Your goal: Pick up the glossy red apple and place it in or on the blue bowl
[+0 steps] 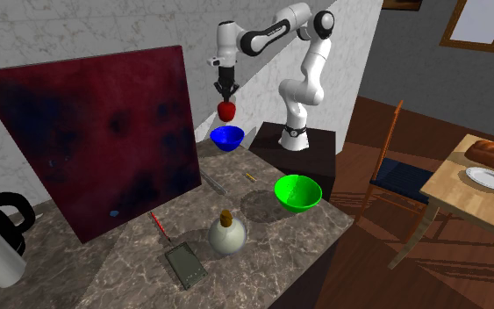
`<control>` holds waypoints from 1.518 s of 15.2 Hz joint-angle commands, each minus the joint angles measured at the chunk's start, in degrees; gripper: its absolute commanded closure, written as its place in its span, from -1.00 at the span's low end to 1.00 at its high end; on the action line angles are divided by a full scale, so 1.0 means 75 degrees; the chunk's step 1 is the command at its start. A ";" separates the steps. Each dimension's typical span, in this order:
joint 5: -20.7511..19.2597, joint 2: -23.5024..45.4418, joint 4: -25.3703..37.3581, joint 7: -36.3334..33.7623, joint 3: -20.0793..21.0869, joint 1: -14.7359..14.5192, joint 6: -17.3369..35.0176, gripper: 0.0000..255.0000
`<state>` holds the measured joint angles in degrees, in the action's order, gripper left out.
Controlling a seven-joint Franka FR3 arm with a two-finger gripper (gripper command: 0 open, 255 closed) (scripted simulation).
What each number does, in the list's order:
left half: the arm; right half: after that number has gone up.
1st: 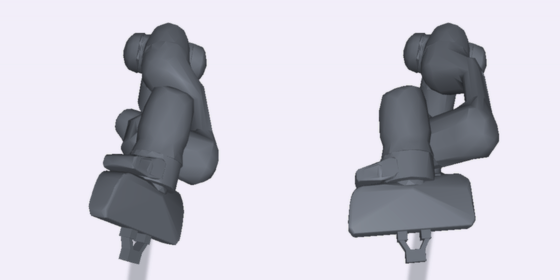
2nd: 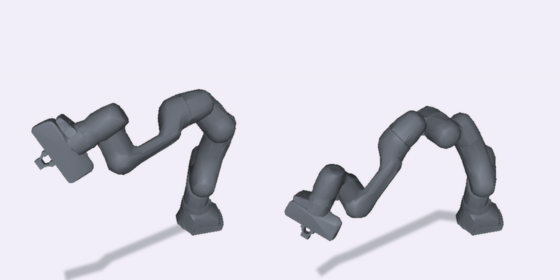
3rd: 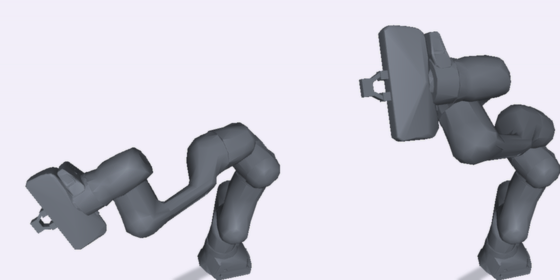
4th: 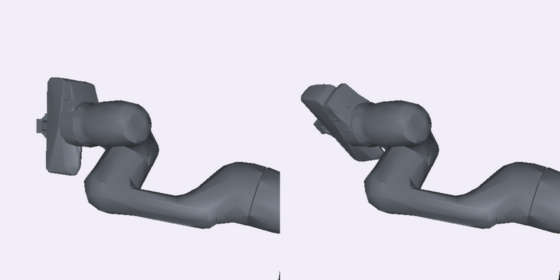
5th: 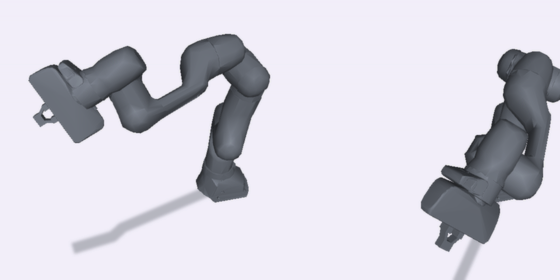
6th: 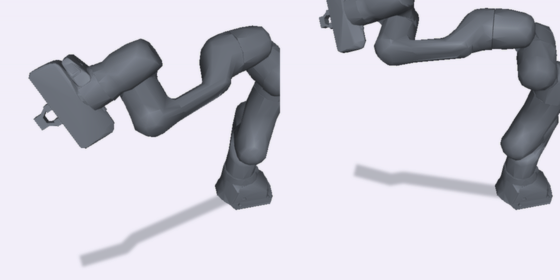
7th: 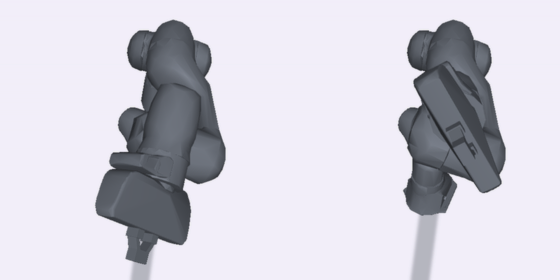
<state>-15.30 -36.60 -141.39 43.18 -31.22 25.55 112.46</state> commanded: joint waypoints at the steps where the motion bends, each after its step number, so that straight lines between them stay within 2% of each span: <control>1: -0.0030 0.0056 -0.0147 0.0015 -0.0067 0.0003 0.0209 1.00; 13: -0.0211 0.0563 -0.1112 0.0100 -0.0526 -0.0005 0.1679 1.00; 21: -0.0211 0.0563 -0.1112 0.0100 -0.0526 -0.0005 0.1679 1.00; 22: -0.0211 0.0563 -0.1112 0.0100 -0.0526 -0.0005 0.1678 -1.00; 23: -0.0211 0.0563 -0.1112 0.0100 -0.0526 -0.0005 0.1679 -1.00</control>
<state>-16.88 -32.38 -149.73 43.93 -35.17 25.52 125.05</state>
